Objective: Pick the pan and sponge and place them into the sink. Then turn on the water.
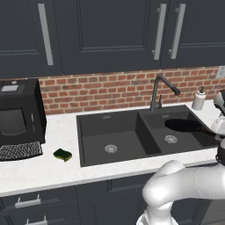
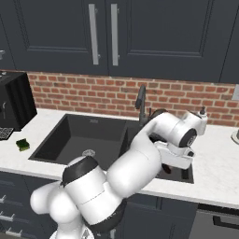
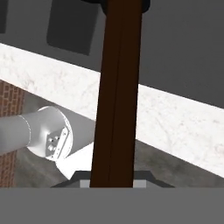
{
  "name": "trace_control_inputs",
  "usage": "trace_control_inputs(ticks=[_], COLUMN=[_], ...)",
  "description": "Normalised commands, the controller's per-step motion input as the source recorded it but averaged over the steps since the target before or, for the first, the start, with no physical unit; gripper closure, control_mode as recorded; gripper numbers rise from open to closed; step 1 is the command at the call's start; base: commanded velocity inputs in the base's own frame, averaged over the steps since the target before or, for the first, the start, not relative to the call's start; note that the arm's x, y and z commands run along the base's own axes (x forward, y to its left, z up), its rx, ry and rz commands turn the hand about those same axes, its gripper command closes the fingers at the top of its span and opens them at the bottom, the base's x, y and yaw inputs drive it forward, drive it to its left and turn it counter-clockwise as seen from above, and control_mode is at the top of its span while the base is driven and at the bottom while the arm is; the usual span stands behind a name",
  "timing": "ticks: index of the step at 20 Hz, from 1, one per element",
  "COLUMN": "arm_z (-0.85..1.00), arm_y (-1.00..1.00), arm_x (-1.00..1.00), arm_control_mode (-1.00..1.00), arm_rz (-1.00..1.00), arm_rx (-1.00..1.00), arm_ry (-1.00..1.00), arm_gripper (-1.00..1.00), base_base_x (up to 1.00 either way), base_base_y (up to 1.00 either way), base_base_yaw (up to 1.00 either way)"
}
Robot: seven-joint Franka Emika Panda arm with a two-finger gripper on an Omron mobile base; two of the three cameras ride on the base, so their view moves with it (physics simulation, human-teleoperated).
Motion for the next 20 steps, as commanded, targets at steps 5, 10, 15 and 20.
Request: trace_control_inputs(ticks=[5, 10, 15, 20], arm_z=[-0.11, -0.16, -0.26, -0.29], arm_y=[0.00, 0.00, 0.00, 0.00], arm_x=[0.23, 0.24, 0.31, 0.29], arm_control_mode=[-1.00, -1.00, -1.00, -1.00], arm_rz=[0.15, 0.08, 0.01, 0.00], arm_rx=[0.00, 0.00, 0.00, 0.00], arm_ry=[0.00, 0.00, 0.00, 0.00], arm_gripper=[1.00, 1.00, 1.00, 1.00], base_base_x=[0.00, 0.00, 0.00, 0.00], base_base_y=[0.00, 0.00, 0.00, 0.00], base_base_yaw=[0.00, 0.00, 0.00, 0.00])
